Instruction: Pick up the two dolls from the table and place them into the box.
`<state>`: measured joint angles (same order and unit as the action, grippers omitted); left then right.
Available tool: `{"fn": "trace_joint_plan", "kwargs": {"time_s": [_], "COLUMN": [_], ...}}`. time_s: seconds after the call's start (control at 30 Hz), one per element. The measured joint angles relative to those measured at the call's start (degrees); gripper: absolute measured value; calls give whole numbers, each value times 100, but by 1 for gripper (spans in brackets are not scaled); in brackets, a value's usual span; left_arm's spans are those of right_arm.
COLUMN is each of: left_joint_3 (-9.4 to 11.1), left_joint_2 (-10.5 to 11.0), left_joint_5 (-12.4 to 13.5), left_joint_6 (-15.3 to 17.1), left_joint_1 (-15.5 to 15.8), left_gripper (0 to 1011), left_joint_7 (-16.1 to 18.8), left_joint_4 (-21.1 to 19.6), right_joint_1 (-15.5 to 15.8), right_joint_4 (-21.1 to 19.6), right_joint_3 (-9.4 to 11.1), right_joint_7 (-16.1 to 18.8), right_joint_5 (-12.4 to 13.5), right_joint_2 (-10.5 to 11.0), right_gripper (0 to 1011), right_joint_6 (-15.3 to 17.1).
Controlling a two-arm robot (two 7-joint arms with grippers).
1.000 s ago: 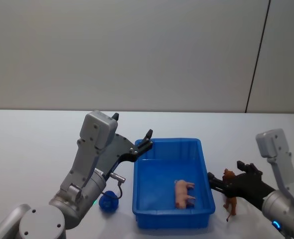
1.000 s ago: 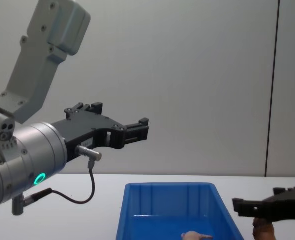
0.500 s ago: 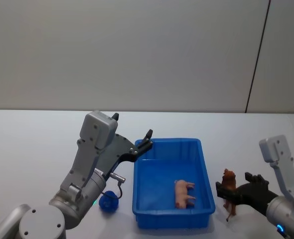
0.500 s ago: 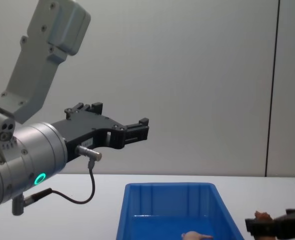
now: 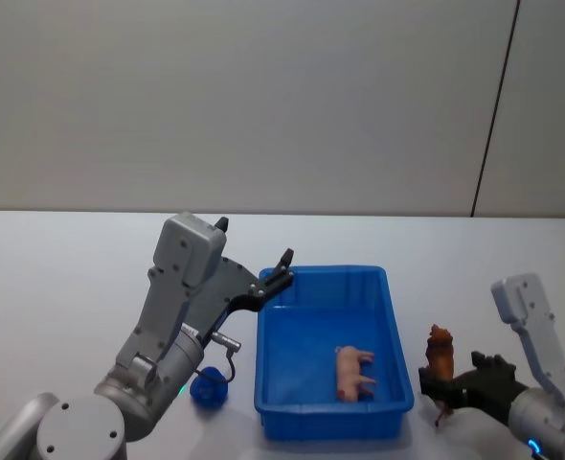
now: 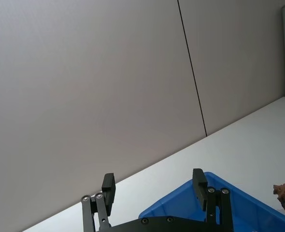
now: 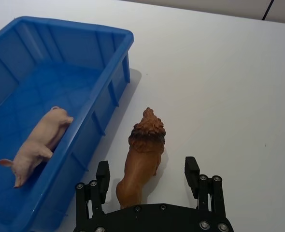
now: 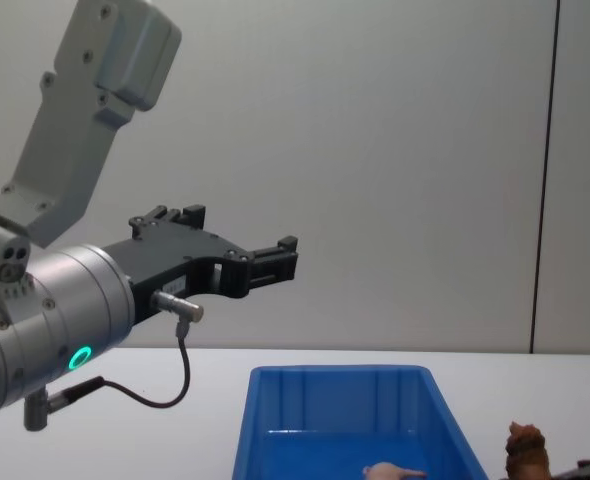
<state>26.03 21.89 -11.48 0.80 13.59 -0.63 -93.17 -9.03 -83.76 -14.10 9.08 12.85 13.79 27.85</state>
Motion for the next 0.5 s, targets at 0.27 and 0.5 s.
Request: {"fn": "trace_joint_plan", "kwargs": {"time_s": [0.27,0.5], "left_joint_3": [0,0], "left_joint_2": [0,0], "left_joint_5": [0,0], "left_joint_6": [0,0], "left_joint_1": [0,0], "left_gripper": [1001,1001], "left_joint_7": [0,0], "left_joint_4": [0,0], "right_joint_1": [-41,-71], "right_joint_4": [105,134], "right_joint_3": [-9,-7], "right_joint_7": [-9,-15], "right_joint_5": [5,55], "right_joint_2": [-40,-67], "right_gripper": [779,567], "right_joint_6": [83,136]}}
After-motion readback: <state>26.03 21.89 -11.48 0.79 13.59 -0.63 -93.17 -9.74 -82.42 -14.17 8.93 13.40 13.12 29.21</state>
